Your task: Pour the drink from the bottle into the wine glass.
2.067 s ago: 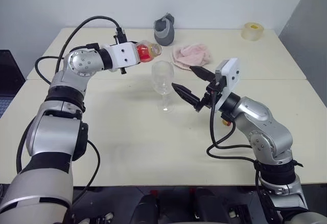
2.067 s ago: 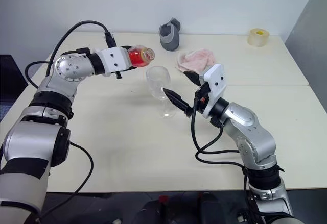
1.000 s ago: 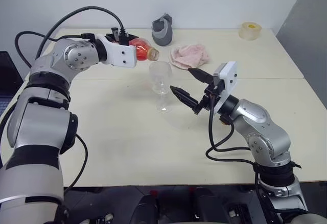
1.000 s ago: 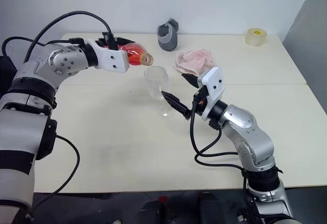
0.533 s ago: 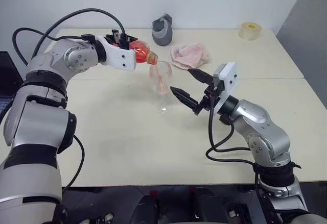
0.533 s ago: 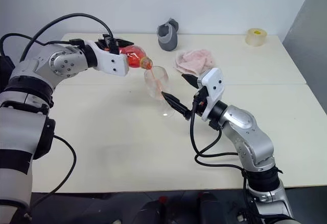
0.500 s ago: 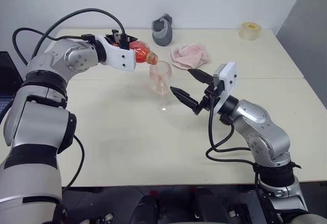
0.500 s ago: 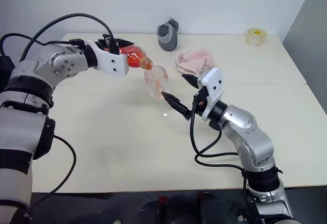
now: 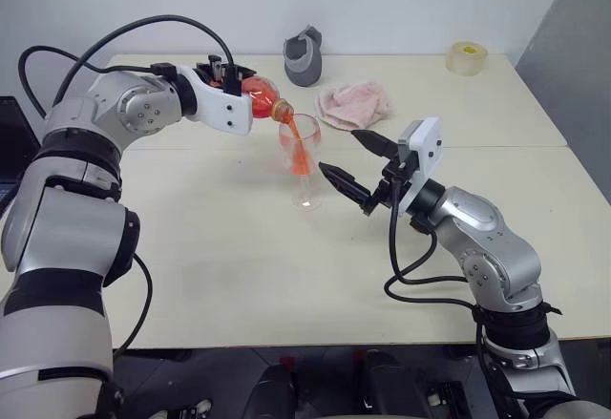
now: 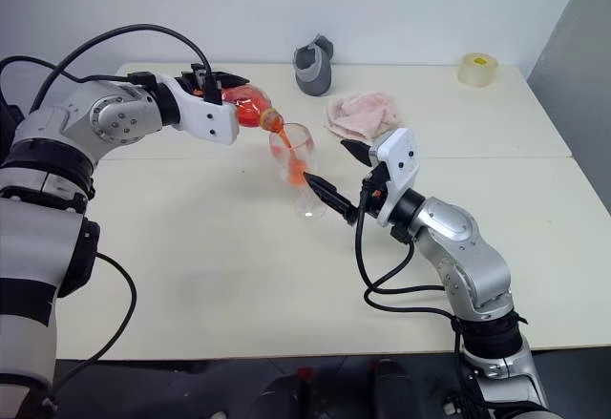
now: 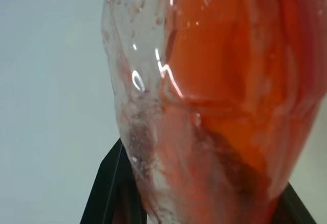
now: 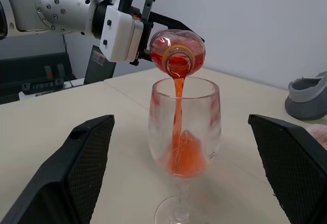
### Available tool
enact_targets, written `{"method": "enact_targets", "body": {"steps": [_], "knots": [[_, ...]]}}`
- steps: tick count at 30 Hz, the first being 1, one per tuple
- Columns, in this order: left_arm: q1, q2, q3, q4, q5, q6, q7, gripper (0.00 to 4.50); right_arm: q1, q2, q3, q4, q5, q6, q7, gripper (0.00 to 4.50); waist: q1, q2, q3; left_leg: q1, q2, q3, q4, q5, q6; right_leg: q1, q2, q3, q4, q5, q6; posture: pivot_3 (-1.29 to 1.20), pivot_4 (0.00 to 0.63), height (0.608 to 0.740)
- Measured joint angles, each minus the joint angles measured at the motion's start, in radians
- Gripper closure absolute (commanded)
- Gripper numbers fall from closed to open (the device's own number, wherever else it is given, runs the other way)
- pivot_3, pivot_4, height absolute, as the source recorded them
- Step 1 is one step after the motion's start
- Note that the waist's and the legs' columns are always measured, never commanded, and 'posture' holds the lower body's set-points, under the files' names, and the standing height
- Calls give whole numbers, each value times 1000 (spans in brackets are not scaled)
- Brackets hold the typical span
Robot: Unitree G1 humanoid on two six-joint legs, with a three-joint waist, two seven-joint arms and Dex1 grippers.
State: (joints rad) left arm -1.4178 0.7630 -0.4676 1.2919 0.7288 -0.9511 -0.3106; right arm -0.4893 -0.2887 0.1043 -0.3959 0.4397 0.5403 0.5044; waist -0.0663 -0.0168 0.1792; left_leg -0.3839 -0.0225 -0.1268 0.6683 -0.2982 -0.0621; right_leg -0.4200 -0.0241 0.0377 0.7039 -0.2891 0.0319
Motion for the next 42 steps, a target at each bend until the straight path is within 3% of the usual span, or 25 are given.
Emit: {"method": "enact_targets", "body": {"steps": [42], "knots": [[-75,18,-88,15,113,4,143,2980,30,-1,7,-2,-23,-5,15,0,-1,0,0,0,0,1,2,0,0,0,0,1,3,0,0,0,150,740]]}}
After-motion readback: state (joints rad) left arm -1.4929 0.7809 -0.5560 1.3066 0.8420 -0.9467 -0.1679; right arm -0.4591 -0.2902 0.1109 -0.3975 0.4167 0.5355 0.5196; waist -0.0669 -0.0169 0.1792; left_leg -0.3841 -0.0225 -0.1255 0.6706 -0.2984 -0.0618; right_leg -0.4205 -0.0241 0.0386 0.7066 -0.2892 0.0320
